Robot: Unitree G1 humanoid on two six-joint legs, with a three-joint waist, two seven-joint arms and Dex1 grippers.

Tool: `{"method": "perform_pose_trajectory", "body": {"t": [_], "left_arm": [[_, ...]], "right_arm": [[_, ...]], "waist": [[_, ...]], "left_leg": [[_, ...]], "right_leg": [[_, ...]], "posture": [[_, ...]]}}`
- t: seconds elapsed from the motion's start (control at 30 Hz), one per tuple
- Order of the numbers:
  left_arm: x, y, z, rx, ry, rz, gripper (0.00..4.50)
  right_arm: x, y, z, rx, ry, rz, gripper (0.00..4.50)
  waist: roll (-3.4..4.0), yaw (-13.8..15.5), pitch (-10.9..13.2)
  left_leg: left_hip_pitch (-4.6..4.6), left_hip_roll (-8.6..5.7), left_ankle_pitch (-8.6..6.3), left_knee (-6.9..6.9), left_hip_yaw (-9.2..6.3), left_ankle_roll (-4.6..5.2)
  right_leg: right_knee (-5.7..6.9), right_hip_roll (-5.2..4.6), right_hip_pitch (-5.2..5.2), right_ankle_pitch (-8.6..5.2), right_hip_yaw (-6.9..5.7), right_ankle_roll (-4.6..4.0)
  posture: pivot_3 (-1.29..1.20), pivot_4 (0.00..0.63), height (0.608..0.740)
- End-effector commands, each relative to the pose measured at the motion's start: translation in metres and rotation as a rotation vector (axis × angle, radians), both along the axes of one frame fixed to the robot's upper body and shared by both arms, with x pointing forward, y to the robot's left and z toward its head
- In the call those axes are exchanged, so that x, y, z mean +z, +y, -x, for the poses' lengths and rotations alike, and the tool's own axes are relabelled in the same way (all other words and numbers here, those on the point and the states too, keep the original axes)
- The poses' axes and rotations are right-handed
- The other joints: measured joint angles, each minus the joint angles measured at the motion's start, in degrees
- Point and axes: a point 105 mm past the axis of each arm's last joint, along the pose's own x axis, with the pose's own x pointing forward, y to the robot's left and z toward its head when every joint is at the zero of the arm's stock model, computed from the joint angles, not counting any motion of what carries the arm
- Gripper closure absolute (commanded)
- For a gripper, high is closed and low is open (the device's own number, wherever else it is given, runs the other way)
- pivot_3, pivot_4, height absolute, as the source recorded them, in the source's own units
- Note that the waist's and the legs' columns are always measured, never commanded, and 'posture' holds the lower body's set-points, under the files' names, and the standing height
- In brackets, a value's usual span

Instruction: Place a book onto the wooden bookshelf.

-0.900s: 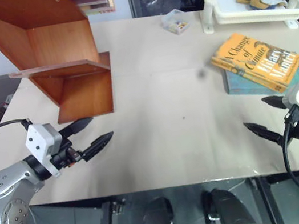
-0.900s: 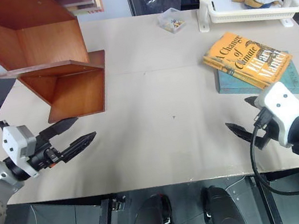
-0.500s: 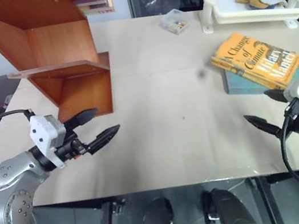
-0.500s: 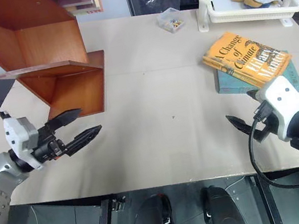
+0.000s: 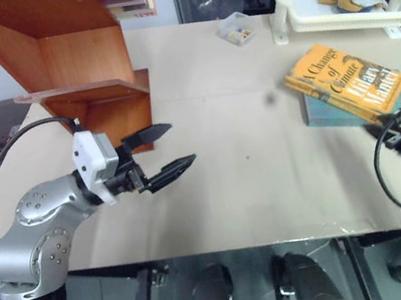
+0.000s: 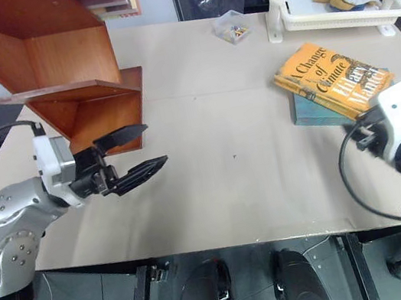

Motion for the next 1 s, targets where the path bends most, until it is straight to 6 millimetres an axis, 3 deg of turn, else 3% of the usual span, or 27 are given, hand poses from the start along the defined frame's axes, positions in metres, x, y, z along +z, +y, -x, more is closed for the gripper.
{"method": "perform_pose_trajectory", "body": {"t": [0.03,0.27,0.43,0.77,1.0], "left_arm": [[0.009,-0.015,0.006,-0.077,-0.027,0.014,0.00],[0.014,-0.034,0.003,-0.127,-0.042,0.049,0.00],[0.014,-0.038,0.004,-0.127,-0.043,0.059,0.00],[0.013,-0.038,0.011,-0.106,-0.038,0.073,0.00],[0.013,-0.037,0.012,-0.094,-0.035,0.073,0.00]], "right_arm": [[0.001,-0.028,-0.014,-0.157,-0.018,0.034,4.31],[0.004,-0.070,-0.048,-0.292,-0.017,0.082,4.31],[-0.001,-0.096,-0.059,-0.390,0.021,0.148,4.31],[-0.009,-0.116,-0.090,-0.479,0.084,0.059,4.31],[-0.019,-0.132,-0.098,-0.516,0.135,0.073,4.31]], "waist": [[0.01,-0.2,0.0],[0.03,-0.1,0.0],[0.03,0.0,0.0],[0.09,-0.4,0.0],[0.10,-0.4,0.1]], "left_leg": [[0.02,0.01,0.00,-0.01,0.04,0.00],[0.06,0.01,0.01,0.00,0.07,0.01],[-0.03,-0.01,0.02,-0.01,0.09,0.01],[0.05,-0.01,0.03,0.00,0.15,0.00],[0.00,-0.02,0.09,0.00,0.35,-0.11]], "right_leg": [[0.02,0.03,-0.01,0.07,0.04,0.13],[0.11,0.06,-0.03,0.11,0.08,0.19],[0.08,0.05,-0.07,0.12,0.07,0.17],[0.15,0.05,-0.07,0.13,0.14,0.19],[0.12,0.04,-0.08,0.16,0.12,0.15]], "posture": [[0.00,0.150,0.740],[0.00,0.150,0.740],[0.00,0.150,0.740],[0.00,0.150,0.740],[0.00,0.150,0.740]]}}
